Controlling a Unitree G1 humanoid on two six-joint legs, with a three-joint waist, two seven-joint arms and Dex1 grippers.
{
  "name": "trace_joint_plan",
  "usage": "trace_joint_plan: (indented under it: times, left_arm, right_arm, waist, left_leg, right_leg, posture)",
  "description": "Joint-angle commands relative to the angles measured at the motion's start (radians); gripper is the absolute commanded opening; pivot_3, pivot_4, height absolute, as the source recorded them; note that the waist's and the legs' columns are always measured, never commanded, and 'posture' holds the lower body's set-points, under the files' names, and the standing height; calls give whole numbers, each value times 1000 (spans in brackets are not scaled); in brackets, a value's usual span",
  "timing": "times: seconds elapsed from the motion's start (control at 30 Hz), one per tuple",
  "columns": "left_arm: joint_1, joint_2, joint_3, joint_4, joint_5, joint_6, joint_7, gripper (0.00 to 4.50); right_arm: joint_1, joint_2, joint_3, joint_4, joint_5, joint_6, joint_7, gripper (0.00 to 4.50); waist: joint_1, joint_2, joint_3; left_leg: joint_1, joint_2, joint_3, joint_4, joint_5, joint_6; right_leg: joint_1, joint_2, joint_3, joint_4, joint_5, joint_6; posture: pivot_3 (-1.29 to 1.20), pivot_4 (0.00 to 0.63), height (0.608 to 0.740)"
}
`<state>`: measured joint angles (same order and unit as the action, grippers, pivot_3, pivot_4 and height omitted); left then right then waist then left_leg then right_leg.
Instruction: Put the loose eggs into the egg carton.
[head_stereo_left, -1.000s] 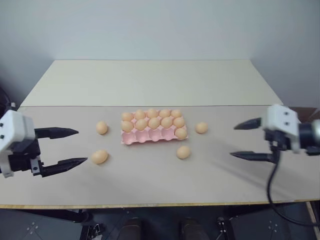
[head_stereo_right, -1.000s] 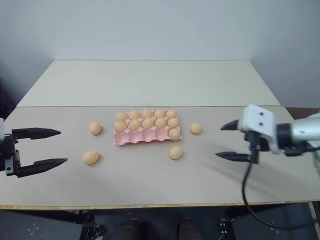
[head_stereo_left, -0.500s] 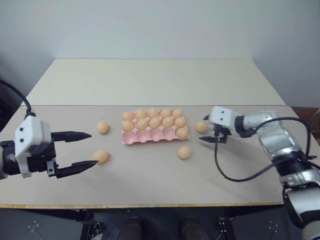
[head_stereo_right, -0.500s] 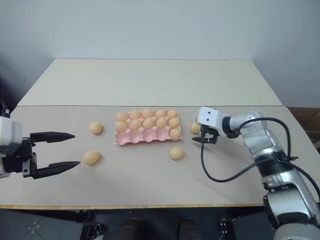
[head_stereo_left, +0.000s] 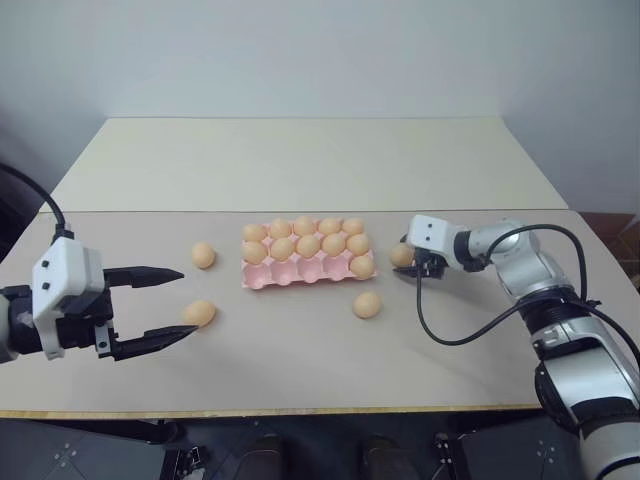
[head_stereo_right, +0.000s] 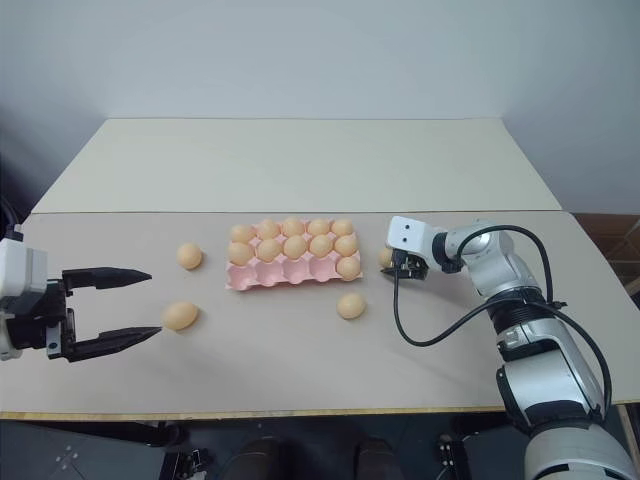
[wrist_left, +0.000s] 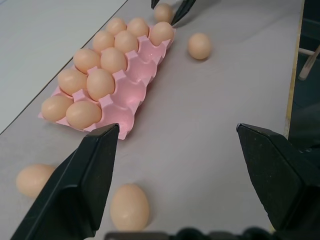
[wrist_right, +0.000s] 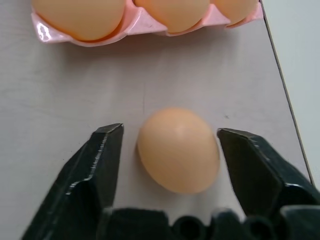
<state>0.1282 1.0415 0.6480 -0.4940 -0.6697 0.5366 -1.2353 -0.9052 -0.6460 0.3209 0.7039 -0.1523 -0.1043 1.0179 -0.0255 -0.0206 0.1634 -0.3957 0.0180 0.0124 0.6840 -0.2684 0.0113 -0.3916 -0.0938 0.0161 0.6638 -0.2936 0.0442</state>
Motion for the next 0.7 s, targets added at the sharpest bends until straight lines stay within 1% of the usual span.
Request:
trace_joint_plan:
  times: [0.03,0.1,0.2,0.4,0.5,0.57,0.7]
  left_arm:
    - [-2,4,21,-3,1,-22,0,4092]
    - [0,4,21,-1,2,-25,-1,4092]
    - [6,5,27,3,5,-27,-4,4092]
    - [13,19,48,34,21,-41,-23,4092]
    - [12,22,52,44,29,-44,-28,4092]
    - [19,23,60,49,33,-44,-34,4092]
    - [51,28,78,60,63,-57,-52,4092]
  right_arm:
    - [-24,0,-19,21,-20,-41,-22,2236]
    - [-23,0,-20,22,-26,-48,-22,1797]
    - [-13,-7,-29,-3,-21,-46,-12,1797]
    - [5,-31,-84,-164,32,18,29,1797]
    - [9,-30,-122,-297,79,92,46,1797]
    - [11,-14,-150,-406,131,175,59,1797]
    - [25,25,-157,-573,197,300,62,1797]
  waist:
    - [0,0,0]
    - [0,0,0]
    - [-1,0,0]
    - [-2,0,0]
    - [-2,0,0]
    - [-2,0,0]
    - [-5,0,0]
  left_leg:
    - [0,0,0,0,0,0]
    - [0,0,0,0,0,0]
    - [0,0,0,0,0,0]
    - [0,0,0,-1,0,0]
    - [0,1,0,-1,0,0]
    - [0,1,0,-1,0,0]
    - [0,1,0,-2,0,0]
  right_leg:
    - [0,0,0,0,0,0]
    - [0,0,0,0,0,0]
    - [0,0,0,0,0,0]
    - [0,0,0,0,0,0]
    - [0,0,0,0,0,0]
    - [-1,0,0,0,0,0]
    - [-1,0,0,0,0,0]
  posture:
    - [0,150,740]
    - [0,150,740]
    - [0,150,740]
    - [0,150,740]
    - [0,150,740]
    - [0,150,740]
    - [0,150,740]
